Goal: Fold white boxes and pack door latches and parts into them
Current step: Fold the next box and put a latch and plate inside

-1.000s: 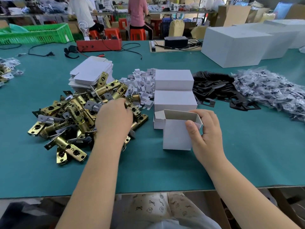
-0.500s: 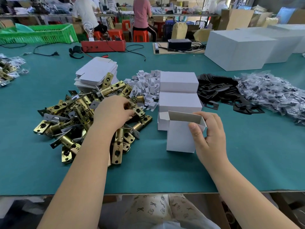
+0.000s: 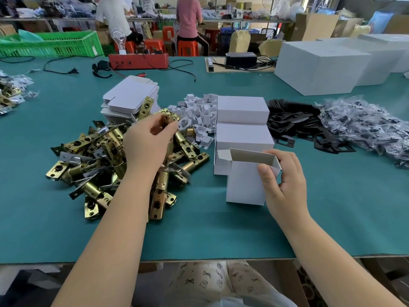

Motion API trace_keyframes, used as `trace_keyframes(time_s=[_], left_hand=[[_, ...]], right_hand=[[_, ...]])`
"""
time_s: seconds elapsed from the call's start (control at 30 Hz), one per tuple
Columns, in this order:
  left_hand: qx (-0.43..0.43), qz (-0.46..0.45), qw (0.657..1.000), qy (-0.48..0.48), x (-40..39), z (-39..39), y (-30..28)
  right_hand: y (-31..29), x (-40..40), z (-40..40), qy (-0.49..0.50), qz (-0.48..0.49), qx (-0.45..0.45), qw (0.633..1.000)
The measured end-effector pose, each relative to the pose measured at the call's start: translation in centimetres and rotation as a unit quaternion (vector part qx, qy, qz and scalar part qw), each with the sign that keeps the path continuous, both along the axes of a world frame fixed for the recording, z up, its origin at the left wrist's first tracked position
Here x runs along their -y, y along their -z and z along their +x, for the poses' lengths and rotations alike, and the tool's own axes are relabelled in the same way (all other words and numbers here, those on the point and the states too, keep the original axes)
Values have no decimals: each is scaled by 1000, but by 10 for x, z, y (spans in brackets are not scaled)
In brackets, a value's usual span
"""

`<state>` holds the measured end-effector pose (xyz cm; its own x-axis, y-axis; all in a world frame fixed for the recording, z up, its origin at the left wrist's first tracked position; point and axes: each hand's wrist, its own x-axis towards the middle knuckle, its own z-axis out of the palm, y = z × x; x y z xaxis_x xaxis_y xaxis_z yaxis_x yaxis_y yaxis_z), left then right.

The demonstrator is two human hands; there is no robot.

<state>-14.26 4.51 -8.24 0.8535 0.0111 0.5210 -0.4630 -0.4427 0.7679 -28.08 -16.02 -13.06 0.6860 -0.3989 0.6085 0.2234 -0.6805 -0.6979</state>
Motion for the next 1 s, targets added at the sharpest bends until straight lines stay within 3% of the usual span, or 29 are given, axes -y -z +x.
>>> trace_keyframes(time_s=[0.17, 0.33, 0.47, 0.6, 0.73, 0.87, 1.0], left_hand=[[20, -125, 990, 68, 22, -7, -33], [-23, -225, 964, 143, 48, -31, -50], [-35, -263, 944, 195, 70, -61, -54], [0, -182, 966, 183, 90, -85, -48], [96, -77, 986, 114, 98, -99, -44], [239, 21, 969, 58, 96, -104, -38], [281, 57, 957, 48, 87, -103, -34]], right_hand=[[0, 1, -1, 10, -8, -9, 1000], [-2, 2, -2, 12, -10, -11, 1000], [-3, 0, 0, 1, -2, -19, 1000], [-3, 0, 2, 2, -17, -15, 1000], [-2, 2, 4, 14, -13, -11, 1000], [0, 1, 5, 12, -11, 4, 1000], [-1, 0, 4, 10, -7, -6, 1000]])
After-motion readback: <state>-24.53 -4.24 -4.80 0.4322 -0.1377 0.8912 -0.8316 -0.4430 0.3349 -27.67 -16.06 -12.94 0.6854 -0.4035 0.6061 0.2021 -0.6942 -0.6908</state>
